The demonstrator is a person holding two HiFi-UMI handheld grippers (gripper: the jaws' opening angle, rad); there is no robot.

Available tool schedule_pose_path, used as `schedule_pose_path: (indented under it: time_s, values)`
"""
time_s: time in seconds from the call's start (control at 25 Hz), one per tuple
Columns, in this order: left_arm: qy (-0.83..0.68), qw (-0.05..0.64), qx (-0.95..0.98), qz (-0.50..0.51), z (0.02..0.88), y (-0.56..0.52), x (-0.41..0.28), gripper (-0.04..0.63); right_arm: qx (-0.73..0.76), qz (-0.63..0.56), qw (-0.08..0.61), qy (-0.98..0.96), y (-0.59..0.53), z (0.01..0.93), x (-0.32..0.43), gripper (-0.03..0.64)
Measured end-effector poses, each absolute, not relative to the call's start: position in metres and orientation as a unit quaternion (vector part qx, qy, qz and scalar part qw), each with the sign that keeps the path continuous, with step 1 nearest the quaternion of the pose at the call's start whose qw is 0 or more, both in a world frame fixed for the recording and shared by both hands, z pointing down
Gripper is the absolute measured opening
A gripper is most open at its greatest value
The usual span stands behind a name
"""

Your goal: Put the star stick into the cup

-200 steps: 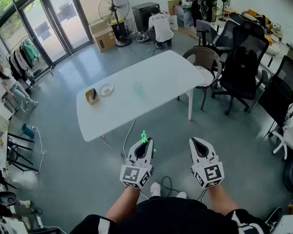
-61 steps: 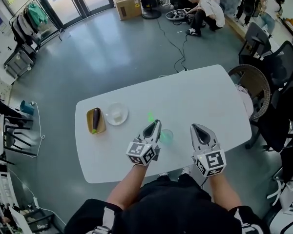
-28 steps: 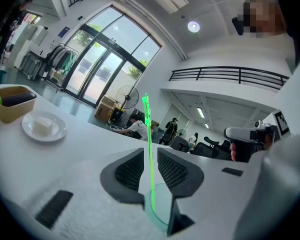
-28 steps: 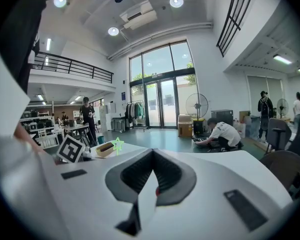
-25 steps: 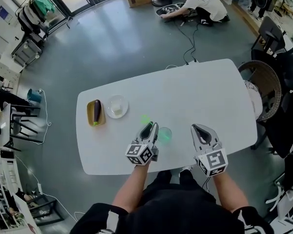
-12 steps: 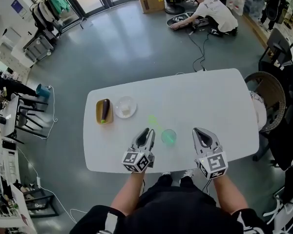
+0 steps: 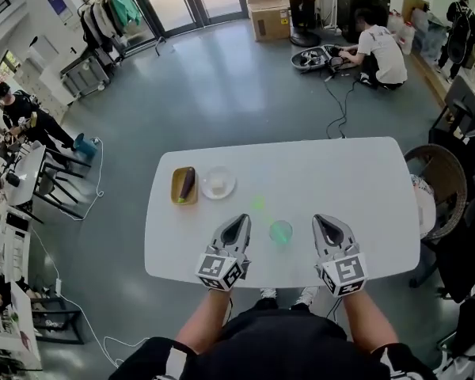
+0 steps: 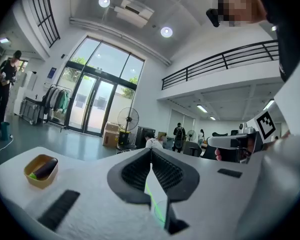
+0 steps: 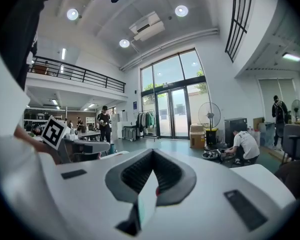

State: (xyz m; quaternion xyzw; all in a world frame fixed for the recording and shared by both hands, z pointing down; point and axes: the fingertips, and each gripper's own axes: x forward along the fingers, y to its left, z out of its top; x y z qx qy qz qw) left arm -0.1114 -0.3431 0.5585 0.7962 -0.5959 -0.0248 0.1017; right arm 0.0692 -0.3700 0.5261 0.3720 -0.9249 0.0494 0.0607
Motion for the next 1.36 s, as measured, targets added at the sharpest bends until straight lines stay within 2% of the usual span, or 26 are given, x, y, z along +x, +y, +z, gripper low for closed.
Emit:
schedule_pose_path:
  time_s: [0.2,0.4,0.8,1.36]
  values:
    - [-0.593,0.079,0.800,-0.045,0.539,-0.334,-0.105,0.012,0.367,0.036,0.044,-0.929,-0.367,0.520,0.069,0.006]
    - [-0.589,0.059,0.805,-0.037,0.522,-0.336,-0.104,0.012,0.355,0.007,0.060,-0.933,-0.366,0.505,0.060,0.005]
    - [-0.586,0.066,0.807,-0.024,0.523,-0.342,-0.114,0.012,0.361,0.001,0.052,-0.931,-0.370,0.486,0.049,0.005]
    - [-0.587,0.078,0.805,-0.021,0.551,-0.336,-0.090,0.012,0.348,0.005,0.040,-0.937,-0.357,0.508,0.069,0.005]
